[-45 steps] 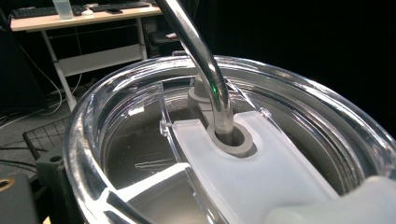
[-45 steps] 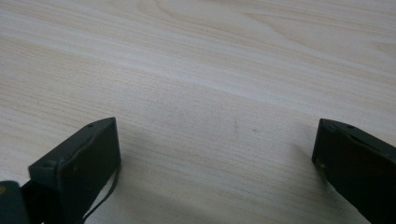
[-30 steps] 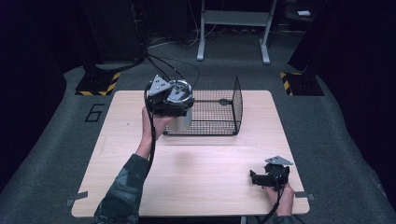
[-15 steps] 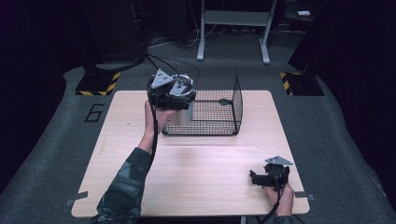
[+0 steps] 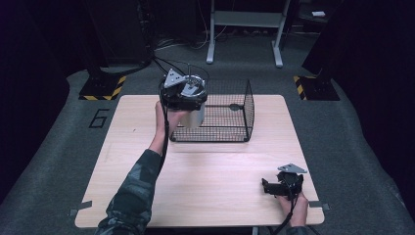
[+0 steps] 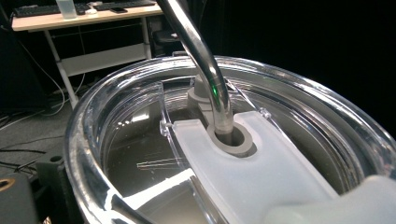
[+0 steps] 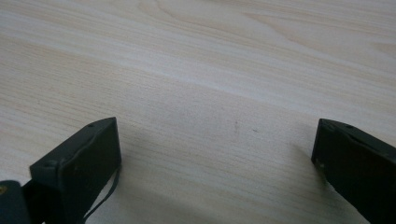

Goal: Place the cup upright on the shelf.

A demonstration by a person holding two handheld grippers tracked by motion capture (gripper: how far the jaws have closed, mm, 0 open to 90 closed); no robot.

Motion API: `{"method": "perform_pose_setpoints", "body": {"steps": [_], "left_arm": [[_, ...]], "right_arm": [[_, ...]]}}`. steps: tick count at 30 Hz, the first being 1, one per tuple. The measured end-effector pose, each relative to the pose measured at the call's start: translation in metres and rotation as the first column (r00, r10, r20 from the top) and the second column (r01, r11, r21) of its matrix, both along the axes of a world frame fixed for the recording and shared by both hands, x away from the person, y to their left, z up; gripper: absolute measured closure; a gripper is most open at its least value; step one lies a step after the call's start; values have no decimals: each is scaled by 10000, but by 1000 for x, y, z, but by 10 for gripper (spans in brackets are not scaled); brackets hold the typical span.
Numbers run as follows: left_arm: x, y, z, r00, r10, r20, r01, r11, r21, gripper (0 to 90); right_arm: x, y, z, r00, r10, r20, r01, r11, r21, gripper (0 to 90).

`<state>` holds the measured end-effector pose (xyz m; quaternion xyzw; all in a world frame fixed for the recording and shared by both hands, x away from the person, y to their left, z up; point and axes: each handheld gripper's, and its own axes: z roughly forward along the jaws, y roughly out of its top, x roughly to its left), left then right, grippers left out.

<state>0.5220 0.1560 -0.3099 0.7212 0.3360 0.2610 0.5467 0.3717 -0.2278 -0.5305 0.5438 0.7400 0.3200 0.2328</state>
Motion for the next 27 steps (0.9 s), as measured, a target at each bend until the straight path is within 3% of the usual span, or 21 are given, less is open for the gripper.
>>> {"method": "perform_pose_setpoints", "body": {"steps": [2, 4, 25, 27], "left_arm": [[2, 0, 0, 10000, -40, -54, 41, 9999, 140, 24], [5, -2, -1, 10000, 55, -29, -55, 10000, -7, 24], [32, -2, -10, 9987, 475, -198, -473, 9988, 143, 24], [35, -6, -11, 9980, 571, -254, -571, 9984, 15, 24]], "right_arm": [[0, 0, 0, 10000, -7, 9, 7, 10000, 10, 10], [0, 0, 0, 10000, -6, 10, 6, 10000, 9, 10], [0, 1, 0, 10000, -82, -38, 82, 10000, 7, 13], [0, 1, 1, 10000, -26, -56, 26, 10000, 20, 13]]}}
